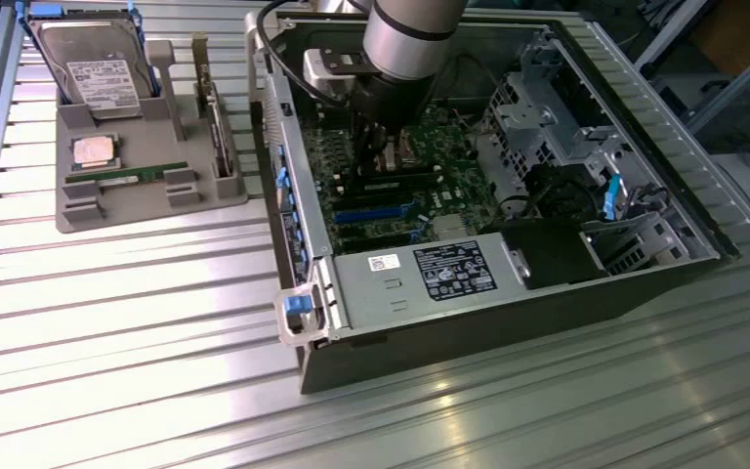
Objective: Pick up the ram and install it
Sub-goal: 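Press down the ram until it locks into place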
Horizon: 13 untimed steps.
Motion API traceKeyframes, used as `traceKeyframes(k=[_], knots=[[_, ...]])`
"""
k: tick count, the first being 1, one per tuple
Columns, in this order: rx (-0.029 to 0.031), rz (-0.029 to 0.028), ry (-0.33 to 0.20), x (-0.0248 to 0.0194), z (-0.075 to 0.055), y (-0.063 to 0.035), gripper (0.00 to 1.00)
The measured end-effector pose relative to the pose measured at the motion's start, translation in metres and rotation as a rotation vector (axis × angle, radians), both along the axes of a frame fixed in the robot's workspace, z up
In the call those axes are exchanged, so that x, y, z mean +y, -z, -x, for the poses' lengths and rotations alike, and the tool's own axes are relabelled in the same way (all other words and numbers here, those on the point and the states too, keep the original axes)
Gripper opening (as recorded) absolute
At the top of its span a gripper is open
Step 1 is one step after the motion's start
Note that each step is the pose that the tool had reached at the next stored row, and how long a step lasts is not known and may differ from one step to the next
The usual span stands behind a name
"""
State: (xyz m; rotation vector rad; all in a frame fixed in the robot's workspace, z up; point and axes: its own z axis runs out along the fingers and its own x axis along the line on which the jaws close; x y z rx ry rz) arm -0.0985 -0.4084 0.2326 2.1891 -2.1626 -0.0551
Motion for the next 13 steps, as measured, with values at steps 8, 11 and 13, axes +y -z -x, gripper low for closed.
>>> traceKeyframes(k=[8, 11, 13], knots=[[-0.0002, -0.0002, 0.003, -0.0002, -0.008, -0.0018, 0.11], [0.0, -0.0001, 0.005, -0.0002, -0.029, -0.0019, 0.11], [0.0, -0.0002, 0.005, -0.0002, -0.046, -0.0019, 0.11]])
